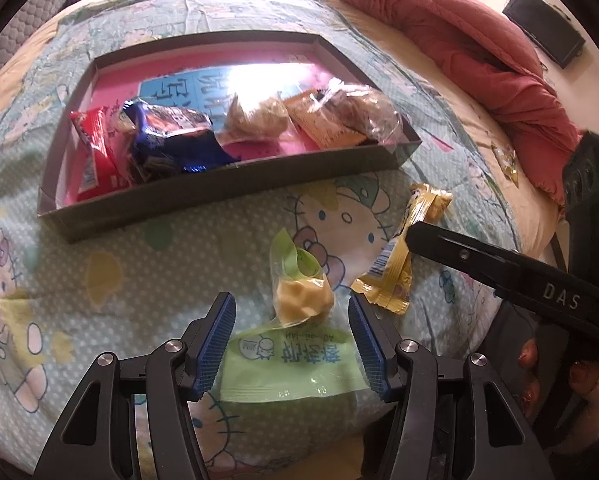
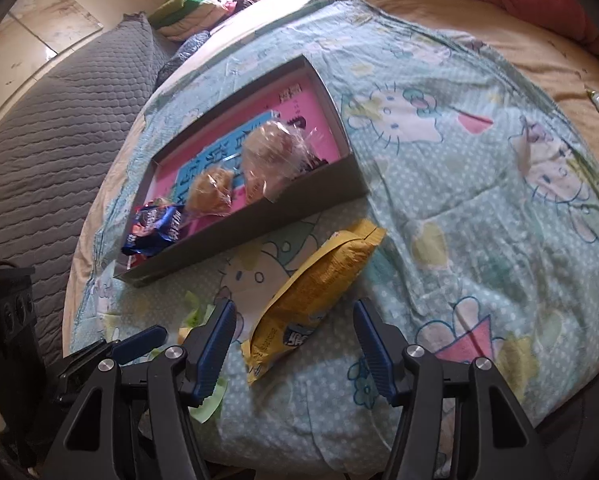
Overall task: Organize snacks
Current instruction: 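Move left gripper to the light green packet while right gripper grasps the yellow chip bag, then grasp the light green packet with left gripper while right gripper lifts the yellow bag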
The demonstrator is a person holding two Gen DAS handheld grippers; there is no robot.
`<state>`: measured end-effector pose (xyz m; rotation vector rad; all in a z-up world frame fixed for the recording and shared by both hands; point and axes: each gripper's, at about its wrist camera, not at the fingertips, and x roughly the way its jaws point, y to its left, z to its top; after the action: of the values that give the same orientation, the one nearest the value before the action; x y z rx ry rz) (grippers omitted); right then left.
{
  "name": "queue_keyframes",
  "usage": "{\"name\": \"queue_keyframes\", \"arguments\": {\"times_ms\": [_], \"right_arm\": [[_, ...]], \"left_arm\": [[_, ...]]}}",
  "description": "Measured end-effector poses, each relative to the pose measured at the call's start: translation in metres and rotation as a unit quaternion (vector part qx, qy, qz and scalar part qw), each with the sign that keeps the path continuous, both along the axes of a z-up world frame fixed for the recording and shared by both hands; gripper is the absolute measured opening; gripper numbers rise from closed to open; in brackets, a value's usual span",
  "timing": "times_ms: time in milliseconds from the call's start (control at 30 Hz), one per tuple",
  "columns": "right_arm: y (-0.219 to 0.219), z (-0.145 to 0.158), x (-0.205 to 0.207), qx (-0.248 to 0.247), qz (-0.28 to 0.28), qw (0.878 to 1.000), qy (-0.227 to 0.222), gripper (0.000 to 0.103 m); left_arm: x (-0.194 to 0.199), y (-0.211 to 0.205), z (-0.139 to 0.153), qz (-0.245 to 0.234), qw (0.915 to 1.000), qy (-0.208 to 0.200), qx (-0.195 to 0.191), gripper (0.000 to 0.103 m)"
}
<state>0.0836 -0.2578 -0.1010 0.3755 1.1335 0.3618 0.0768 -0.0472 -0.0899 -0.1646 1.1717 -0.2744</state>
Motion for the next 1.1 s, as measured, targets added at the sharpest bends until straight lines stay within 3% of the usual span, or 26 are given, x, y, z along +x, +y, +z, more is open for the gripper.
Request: {"name": "queue_keyframes", "arguments": {"times_ms": [167, 333, 433, 533, 800, 1100], "right_arm": [[0.010, -0.005, 0.006, -0.013, 0.008, 1.000, -0.009, 0.059], [0.021, -0.012, 0.011, -0.019, 0.033, 0.999, -0.011, 0.037], [0.021, -0.010, 0.011, -0.009, 0.036, 0.999, -0.014, 0.031], [0.019, -0.007, 0.010, -0.002, 0.038, 0.999, -0.019, 0.026], [0.009, 0.003, 0.005, 0.008, 0.032, 0.999, -0.032, 0.025], [0.010, 0.041, -0.007, 0.001, 0.045, 0.992, -0.119, 0.025]], "left_arm": [[0.003, -0.005, -0.008, -0.002, 1.0000, 0.003, 0.002, 0.061], [0.004, -0.014, -0.015, -0.006, 0.9999, 0.002, 0.010, 0.060], [0.004, -0.021, -0.016, -0.010, 0.9998, -0.004, 0.016, 0.047], [0.006, -0.026, -0.017, -0.014, 0.9997, -0.008, 0.017, 0.044], [0.003, -0.014, -0.007, 0.000, 0.9997, -0.023, 0.001, 0.036], [-0.006, 0.005, 0.022, 0.021, 0.9985, -0.050, -0.005, 0.034]]}}
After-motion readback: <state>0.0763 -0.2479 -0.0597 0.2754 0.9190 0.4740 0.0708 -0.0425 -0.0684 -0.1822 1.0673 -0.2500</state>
